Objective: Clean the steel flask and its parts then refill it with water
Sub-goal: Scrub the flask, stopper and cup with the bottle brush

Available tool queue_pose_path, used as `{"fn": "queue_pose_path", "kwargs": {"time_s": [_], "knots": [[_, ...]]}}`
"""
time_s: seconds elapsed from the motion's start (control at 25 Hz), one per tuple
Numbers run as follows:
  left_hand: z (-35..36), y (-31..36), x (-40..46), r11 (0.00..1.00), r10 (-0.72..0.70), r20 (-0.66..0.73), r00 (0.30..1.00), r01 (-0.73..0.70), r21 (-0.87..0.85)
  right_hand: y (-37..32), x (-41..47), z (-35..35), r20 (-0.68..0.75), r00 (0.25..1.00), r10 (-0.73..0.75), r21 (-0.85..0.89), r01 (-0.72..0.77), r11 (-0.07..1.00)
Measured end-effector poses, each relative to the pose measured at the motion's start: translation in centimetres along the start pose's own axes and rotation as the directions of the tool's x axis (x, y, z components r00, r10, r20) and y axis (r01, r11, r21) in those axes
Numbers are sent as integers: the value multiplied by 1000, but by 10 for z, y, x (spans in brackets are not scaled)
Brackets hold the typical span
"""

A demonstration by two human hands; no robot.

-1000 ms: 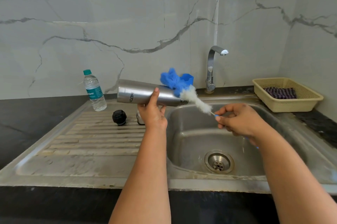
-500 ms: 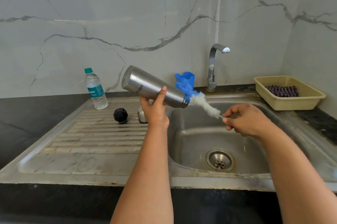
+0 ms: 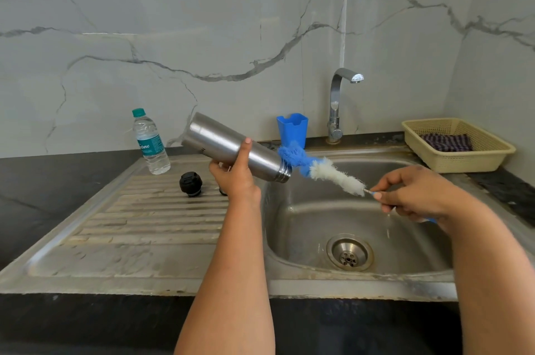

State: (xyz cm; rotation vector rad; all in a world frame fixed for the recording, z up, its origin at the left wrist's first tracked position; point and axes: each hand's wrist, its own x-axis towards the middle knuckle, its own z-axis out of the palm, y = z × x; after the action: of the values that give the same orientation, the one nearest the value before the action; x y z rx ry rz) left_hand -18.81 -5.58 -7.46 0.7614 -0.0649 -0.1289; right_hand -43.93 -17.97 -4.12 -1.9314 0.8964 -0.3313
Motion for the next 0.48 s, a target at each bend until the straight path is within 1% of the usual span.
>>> {"fn": "queue_pose_path", "kwargs": {"time_s": [0.08,0.16,0.2,0.24,0.28,0.32,0.36,0.44,0.48], "knots": [[6,2,-2,997,-24,49,999,27,-65,-1,2,2,-19,1000,-18,6,18,1000],[10,2,-5,996,-37,91,995,44,-76,-6,5,11,-23,999,-41,-90,39,995],[9,1,-5,997,-28,96,995,34,-62,-7,4,15,25,999,-33,-137,36,990],[8,0,-4,999,-13,101,995,18,-48,-6,2,16,92,996,-17,-149,31,988],[7,1,-2,999,1,112,994,4,-45,-5,0,15,149,989,-2,-128,21,992],[5,2,-1,998,6,120,993,1,-58,-4,-2,13,164,986,7,-114,12,993],[4,3,1,997,3,124,992,7,-80,-3,-2,9,133,991,10,-139,8,990],[4,5,1,994,-8,122,992,21,-103,-1,0,3,3,1000,17,-295,-16,955],[5,7,1,995,-11,117,993,22,-98,0,0,1,-58,998,16,-339,-35,940]]}}
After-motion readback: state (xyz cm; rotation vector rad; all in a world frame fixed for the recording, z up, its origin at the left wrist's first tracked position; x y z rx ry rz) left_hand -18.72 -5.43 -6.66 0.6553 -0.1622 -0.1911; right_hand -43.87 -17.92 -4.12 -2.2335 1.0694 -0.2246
